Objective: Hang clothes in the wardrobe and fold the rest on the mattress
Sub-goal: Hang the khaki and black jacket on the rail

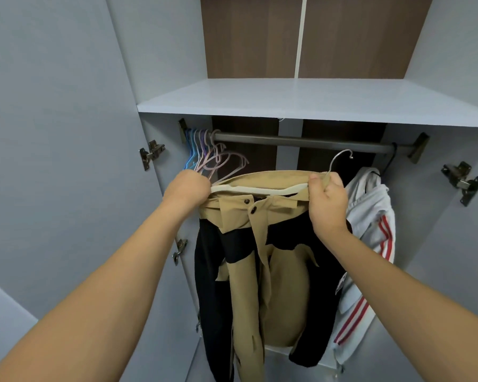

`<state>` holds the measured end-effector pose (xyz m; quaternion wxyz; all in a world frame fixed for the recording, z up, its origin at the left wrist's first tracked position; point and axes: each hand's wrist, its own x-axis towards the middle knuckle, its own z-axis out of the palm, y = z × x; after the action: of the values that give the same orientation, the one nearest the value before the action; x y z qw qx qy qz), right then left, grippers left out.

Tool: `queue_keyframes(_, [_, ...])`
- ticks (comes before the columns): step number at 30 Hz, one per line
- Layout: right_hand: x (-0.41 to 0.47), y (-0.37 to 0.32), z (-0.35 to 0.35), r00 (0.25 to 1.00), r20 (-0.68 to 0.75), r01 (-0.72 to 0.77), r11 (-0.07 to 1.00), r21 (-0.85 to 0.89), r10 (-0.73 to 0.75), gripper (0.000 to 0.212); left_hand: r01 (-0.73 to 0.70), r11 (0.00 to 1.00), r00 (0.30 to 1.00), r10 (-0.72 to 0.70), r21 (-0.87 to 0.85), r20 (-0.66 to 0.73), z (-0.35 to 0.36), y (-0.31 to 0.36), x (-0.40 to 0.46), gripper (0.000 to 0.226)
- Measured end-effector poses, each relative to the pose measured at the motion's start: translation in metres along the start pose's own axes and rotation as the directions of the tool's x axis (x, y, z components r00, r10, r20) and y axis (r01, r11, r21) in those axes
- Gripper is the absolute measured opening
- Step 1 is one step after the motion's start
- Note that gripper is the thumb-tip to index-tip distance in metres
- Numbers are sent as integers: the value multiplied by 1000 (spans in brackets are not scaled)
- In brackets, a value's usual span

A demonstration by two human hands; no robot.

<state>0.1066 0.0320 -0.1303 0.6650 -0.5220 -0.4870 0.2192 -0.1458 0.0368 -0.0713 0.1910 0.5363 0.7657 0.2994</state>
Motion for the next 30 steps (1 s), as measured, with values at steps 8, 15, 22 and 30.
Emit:
queue_keyframes(8, [-14,-15,4,925,160,380,869,-316,-346,22,-42,875,995,81,483,-60,1,4,-5,10])
queue_keyframes(15, [-8,-24,-9,902,208,431,791,-434,-378,23,-79,979,994,92,188,-61,0,1,5,52])
queue_keyframes(22, [-7,-21,-16,908,156,418,806,-418,-390,28,-272,847,877,413,458,-244,0,19,-13,43])
queue_keyframes(30, [-20,-13,27,982,-3,-167,871,-462,187,42,-306,945,916,326,117,-233,26,15,-28,51])
